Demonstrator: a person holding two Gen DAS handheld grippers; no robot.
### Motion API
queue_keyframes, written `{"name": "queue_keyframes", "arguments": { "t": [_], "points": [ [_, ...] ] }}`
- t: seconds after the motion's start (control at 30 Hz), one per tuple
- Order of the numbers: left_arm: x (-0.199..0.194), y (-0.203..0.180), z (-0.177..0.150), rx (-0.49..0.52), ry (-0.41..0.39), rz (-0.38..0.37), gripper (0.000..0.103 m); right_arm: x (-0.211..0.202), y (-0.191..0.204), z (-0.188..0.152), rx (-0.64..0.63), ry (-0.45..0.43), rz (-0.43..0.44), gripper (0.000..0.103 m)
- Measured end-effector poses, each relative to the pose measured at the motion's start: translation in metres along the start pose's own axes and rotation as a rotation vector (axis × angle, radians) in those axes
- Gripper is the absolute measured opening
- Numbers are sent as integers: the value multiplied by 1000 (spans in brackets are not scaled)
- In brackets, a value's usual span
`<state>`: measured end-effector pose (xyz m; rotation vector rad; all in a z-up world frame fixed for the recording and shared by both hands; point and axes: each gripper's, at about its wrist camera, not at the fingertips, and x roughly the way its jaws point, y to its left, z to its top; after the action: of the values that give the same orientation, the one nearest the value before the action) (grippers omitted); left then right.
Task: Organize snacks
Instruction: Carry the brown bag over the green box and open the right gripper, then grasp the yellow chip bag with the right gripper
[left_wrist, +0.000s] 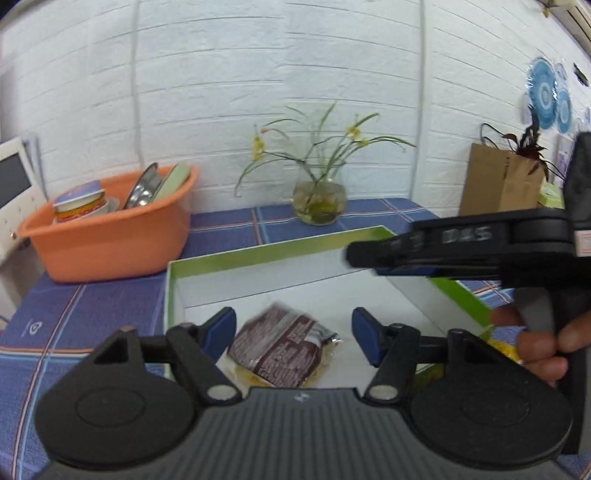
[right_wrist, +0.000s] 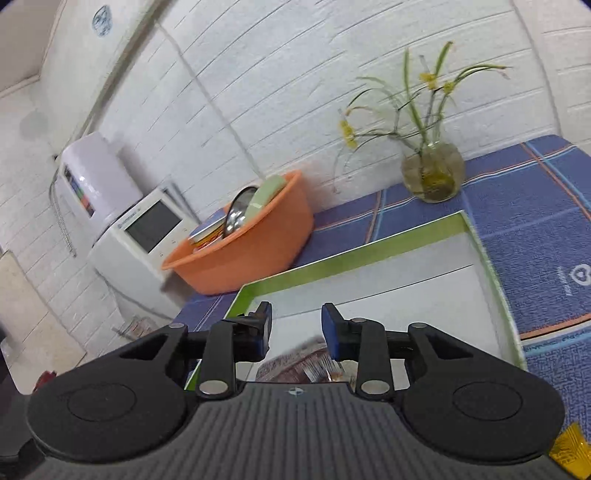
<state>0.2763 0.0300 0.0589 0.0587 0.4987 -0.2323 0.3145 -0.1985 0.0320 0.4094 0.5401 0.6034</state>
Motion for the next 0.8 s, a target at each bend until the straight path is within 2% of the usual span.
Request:
{"name": "queue_keyframes", "arguments": {
  "t": [0.03,0.1,0.23,0.27,0.3,0.37,0.47,0.53,0.6,0.67,0.73,0.8],
  "points": [
    [-3,5,-1,-1,-10,10,77,-6,-2,0,-7,-10,3,67],
    [-14,11,-2,1,-32,34,79,-22,-5,2,-10,-29,0,69],
    [-46,7,1,-13,-54,67,84,-60,-14,-3,9,-42,-19,83],
    [-55,1,1,-14,-66,65,89,-70,-17,-5,14,-42,-27,86],
    [-63,-7,0,-14,-76,57,90,-80,-22,-7,17,-40,-43,94],
    [-76,-27,-4,-13,-90,4,90,-99,-32,-15,25,-28,-89,102],
    [-80,-64,-11,10,-93,-102,90,-117,-52,-23,73,34,-182,103],
    [-76,-92,-19,69,-86,-152,90,-126,-67,-28,116,61,-220,103],
    [-67,-122,-31,153,-75,-163,90,-133,-83,-35,148,81,-251,103],
    [-50,-147,-39,215,-27,-150,90,-135,-95,-39,180,106,-287,103],
    [-31,-162,-43,237,23,-141,90,-133,-105,-44,207,130,-299,103],
    [-13,-166,-43,216,57,-150,90,-128,-112,-46,224,147,-283,103]
  ]
}}
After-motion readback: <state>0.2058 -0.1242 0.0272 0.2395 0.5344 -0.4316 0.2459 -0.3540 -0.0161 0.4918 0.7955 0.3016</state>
